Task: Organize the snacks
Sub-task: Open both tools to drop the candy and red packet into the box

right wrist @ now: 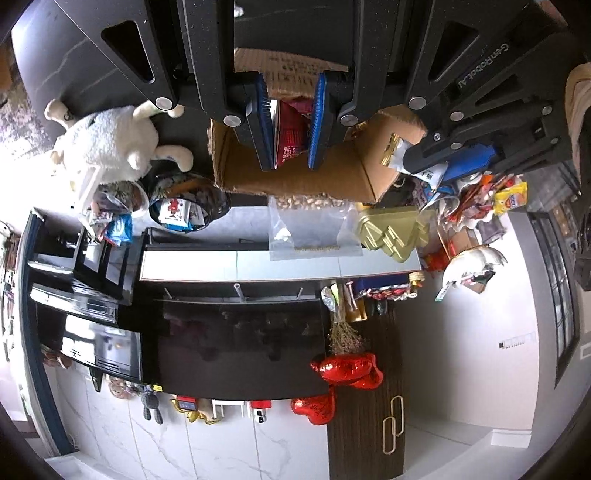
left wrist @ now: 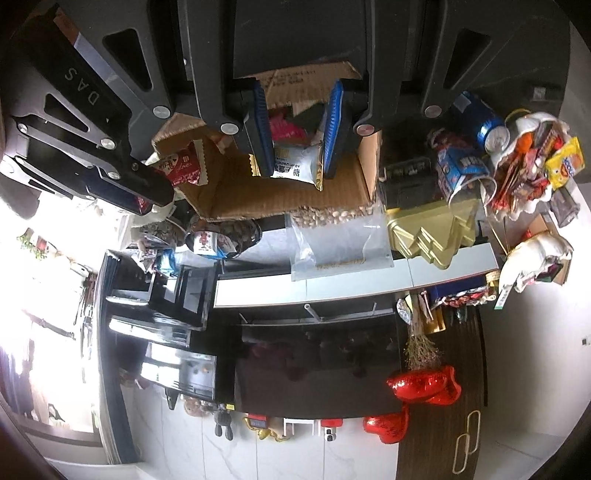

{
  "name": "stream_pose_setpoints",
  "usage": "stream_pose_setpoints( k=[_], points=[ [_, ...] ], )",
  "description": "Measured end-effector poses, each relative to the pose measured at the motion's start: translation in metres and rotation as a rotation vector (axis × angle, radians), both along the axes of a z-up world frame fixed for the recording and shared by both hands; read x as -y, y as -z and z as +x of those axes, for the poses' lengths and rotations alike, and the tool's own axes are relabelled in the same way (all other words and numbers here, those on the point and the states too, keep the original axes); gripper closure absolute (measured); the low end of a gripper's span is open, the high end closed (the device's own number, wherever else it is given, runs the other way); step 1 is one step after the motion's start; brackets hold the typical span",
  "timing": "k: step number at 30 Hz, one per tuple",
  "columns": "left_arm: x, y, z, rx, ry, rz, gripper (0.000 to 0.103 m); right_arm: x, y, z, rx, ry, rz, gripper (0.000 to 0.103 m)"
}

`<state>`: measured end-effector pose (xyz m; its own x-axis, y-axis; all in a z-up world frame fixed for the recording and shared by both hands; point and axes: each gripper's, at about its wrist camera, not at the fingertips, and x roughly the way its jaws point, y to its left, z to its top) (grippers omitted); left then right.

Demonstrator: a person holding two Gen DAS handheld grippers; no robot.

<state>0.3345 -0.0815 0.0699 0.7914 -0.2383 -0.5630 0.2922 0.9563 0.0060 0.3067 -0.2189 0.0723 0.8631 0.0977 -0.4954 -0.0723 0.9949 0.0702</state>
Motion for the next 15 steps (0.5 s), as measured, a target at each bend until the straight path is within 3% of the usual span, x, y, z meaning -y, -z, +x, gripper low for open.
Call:
stream_pose_setpoints(
  k=[10, 12, 13, 14, 15],
  points=[
    [0.006, 0.014, 0.045, -0.036, -0.009, 0.026, 0.074, -0.004, 0.012, 0.037, -0.029, -0.014, -0.051, 0.083],
    [0.007, 0.016, 0.049, -0.032, -0.029, 0.041, 0.052, -0.004, 0.015, 0.042, -0.031, -0.004, -0.059, 0.083],
    [0.007, 0.016, 0.051, -0.024, -0.043, 0.049, 0.048, -0.005, 0.016, 0.044, -0.025, 0.009, -0.076, 0.079],
    [0.006, 0.016, 0.051, -0.021, -0.051, 0.052, 0.048, -0.006, 0.017, 0.045, -0.023, 0.028, -0.106, 0.064],
    [0.003, 0.017, 0.050, -0.019, -0.064, 0.054, 0.047, -0.005, 0.018, 0.047, -0.024, 0.038, -0.114, 0.056]
  ],
)
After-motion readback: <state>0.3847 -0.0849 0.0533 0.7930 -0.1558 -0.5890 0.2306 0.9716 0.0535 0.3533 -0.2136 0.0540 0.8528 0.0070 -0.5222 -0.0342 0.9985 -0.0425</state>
